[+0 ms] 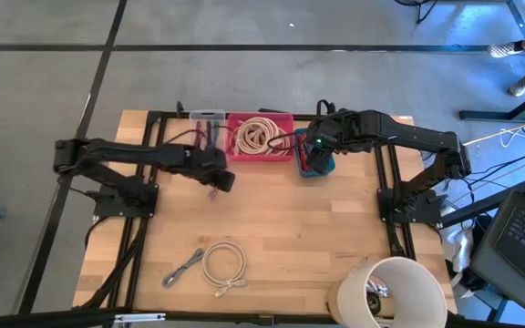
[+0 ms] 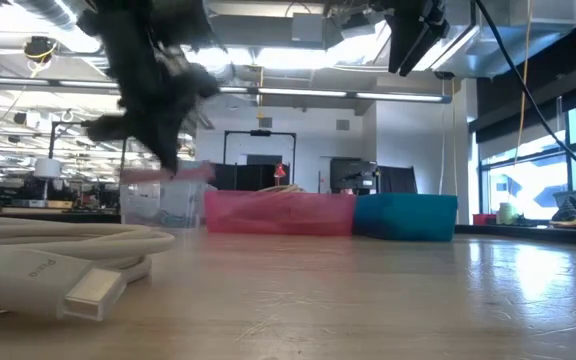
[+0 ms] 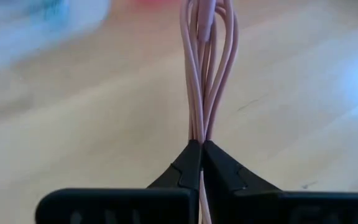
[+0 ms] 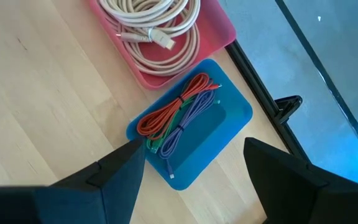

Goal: Pick & Place USB Port
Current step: Put the light pink charger cable into the blue bin

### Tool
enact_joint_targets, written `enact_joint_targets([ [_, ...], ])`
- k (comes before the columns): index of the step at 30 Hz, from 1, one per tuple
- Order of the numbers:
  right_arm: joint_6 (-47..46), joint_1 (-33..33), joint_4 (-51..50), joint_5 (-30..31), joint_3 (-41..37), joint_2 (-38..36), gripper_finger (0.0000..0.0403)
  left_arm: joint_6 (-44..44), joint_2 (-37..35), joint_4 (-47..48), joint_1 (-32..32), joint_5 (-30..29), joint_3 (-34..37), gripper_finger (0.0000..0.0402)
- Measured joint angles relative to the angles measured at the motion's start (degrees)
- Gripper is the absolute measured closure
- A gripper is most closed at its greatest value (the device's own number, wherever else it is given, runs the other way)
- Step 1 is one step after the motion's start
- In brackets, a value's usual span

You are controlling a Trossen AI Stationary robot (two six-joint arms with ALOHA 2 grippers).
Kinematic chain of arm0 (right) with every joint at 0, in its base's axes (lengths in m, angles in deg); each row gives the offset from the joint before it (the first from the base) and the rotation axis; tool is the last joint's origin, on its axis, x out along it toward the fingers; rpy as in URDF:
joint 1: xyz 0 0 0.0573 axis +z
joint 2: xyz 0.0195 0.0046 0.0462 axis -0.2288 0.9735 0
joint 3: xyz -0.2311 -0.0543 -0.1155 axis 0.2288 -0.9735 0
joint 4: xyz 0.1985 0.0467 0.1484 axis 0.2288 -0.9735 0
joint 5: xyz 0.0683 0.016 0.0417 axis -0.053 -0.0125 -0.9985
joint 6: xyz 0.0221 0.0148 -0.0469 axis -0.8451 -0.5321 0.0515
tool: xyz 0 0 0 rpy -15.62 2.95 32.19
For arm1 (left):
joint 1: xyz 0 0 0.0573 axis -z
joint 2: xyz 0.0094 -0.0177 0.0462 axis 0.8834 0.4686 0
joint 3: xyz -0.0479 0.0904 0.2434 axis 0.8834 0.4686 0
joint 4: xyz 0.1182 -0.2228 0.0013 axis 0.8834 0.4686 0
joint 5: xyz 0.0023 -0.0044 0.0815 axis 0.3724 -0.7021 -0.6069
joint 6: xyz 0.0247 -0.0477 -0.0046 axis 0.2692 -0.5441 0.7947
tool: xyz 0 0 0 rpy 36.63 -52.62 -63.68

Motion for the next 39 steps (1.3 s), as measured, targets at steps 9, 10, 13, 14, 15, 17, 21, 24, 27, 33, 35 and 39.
enact_joint_targets([
  [9, 1.3, 0.0, 5.4, -2.0, 0.0, 0.0, 0.0128, 16.9, -9.7, -33.0, 1.1, -9.6, -0.1, 0.0399],
  [10, 2.1, 0.0, 6.5, -2.6, 0.0, 0.0, 0.0128, 20.2, -9.8, -37.6, 0.7, -9.5, -0.1, 0.0399],
  [13, 4.6, 0.0, 10.1, -5.6, 0.0, 0.0, 0.0128, 27.8, -9.8, -47.8, -0.9, -6.4, -0.1, 0.0400],
  [14, 5.3, 0.1, 11.5, -6.9, 0.0, -0.1, 0.0128, 29.6, -9.8, -49.9, -1.6, -5.1, -0.1, 0.0400],
  [15, 6.1, 0.1, 13.0, -8.3, 0.0, -0.1, 0.0128, 31.0, -9.8, -52.0, -2.3, -3.6, -0.1, 0.0400],
  [17, 7.9, 0.1, 17.2, -10.8, 0.0, -0.2, 0.0128, 32.8, -9.8, -55.2, -3.7, -0.9, -0.1, 0.0400],
  [21, 10.3, 0.1, 26.1, -16.8, 0.0, -0.2, 0.0128, 34.2, -9.7, -59.1, -5.5, 3.1, -0.1, 0.0400],
  [24, 11.5, 0.1, 32.3, -20.2, 0.0, -0.2, 0.0128, 34.3, -9.7, -61.3, -6.6, 4.7, -0.1, 0.0400],
  [27, 13.2, 0.1, 37.0, -21.5, 0.0, -0.2, 0.0128, 34.3, -9.1, -64.4, -7.0, 6.8, -0.1, 0.0400],
  [33, 15.3, 0.1, 41.8, -21.5, 0.0, -0.2, 0.0128, 34.2, -6.5, -69.7, -7.1, 12.6, -0.1, 0.0400],
  [35, 15.5, 0.1, 43.3, -21.5, 0.0, -0.2, 0.0128, 33.7, -5.3, -69.6, -7.0, 14.7, -0.1, 0.0400],
  [39, 15.6, 0.1, 45.4, -21.5, 0.0, -0.2, 0.0128, 32.6, -2.9, -71.6, -6.6, 17.4, -0.1, 0.0400],
])
